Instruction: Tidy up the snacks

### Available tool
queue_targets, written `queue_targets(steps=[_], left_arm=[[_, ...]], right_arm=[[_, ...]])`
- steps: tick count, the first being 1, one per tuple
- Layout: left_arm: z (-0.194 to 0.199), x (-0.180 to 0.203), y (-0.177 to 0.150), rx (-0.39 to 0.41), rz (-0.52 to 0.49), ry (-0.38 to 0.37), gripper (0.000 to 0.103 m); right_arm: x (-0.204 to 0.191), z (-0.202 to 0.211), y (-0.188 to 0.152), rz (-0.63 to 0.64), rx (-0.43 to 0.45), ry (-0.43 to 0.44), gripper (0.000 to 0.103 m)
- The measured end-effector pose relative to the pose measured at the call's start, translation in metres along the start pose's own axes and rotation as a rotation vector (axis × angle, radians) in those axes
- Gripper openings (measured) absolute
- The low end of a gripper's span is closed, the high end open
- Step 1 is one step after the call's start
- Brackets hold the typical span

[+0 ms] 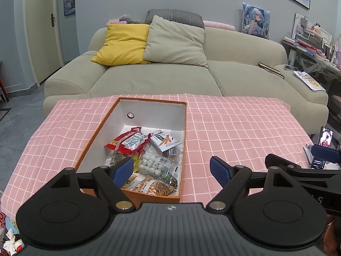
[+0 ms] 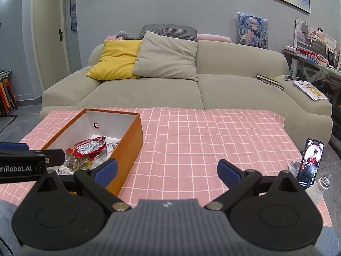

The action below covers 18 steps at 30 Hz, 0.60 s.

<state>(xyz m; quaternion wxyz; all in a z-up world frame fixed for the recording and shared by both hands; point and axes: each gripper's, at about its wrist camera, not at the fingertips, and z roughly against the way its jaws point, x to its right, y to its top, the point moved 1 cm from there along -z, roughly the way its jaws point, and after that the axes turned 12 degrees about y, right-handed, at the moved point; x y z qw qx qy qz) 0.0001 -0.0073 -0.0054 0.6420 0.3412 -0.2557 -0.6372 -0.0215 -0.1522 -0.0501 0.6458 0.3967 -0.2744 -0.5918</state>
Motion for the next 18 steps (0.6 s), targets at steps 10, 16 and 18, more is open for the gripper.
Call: queue_targets(steps=[10,16,18], left_arm=[[0.0003,0.0008,-0.0002,0.010,-0.016,0.013,0.095],[0.0007,-0.0004,0.0002,0.018,-0.017,0.015,0.095],[0.0013,-0.0003,-0.0003,0.026,-0.019,0.016,0.095]], right_arm=[[-0.0012,-0.0004,0.0007,0.008,0.000,0.003,0.097],[-0.0011,-0.0002,0.0004,0.009,-0.001,0.004,0.097],[-0.0013,-0.0004,0.0001,0.010,0.000,0.004,0.097]])
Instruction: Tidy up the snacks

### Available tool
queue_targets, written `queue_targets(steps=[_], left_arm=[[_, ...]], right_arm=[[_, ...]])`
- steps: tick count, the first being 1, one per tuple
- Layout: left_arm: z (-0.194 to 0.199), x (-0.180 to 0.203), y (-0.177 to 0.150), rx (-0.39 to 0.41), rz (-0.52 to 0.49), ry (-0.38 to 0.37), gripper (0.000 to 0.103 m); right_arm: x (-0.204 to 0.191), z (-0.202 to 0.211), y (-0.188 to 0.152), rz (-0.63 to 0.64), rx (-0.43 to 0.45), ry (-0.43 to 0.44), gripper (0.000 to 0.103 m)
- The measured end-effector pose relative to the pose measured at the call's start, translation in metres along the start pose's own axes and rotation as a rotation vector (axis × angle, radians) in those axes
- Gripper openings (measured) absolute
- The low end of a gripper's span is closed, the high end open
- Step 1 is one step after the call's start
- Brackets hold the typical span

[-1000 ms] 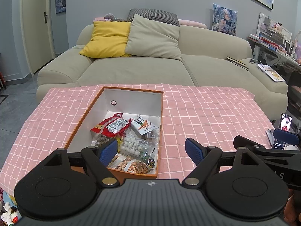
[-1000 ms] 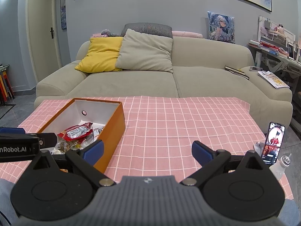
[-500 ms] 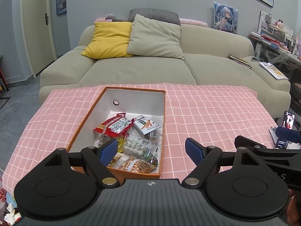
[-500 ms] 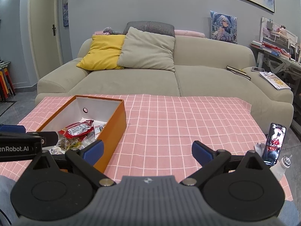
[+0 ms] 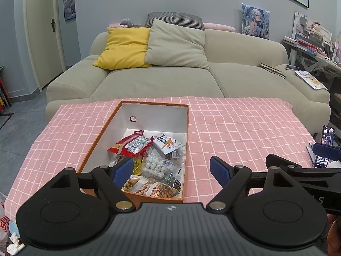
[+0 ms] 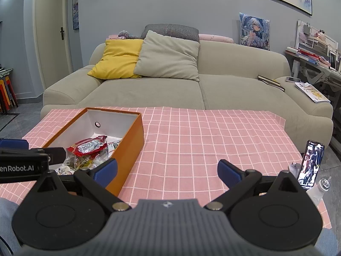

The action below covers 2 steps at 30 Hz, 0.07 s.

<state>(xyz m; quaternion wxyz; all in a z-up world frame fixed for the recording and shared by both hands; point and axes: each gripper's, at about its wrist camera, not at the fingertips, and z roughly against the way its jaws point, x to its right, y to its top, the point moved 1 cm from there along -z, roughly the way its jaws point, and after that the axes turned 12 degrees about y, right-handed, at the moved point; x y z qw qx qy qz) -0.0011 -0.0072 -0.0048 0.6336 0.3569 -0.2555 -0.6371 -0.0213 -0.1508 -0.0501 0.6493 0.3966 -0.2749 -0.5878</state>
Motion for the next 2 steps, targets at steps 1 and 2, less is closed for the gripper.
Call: queue_targets(steps=[1,2], left_arm=[[-0.0001,-0.0002,0.0000,0.002,0.001,0.003,0.095],[0.0001,0.0002,0.0001,0.003,0.001,0.005,0.095]], right_arm=[[-0.0003,-0.0002,-0.0004,0.001,0.000,0.000,0.097],[-0.0004,-0.0002,-0.0004,0.001,0.000,0.000,0.097]])
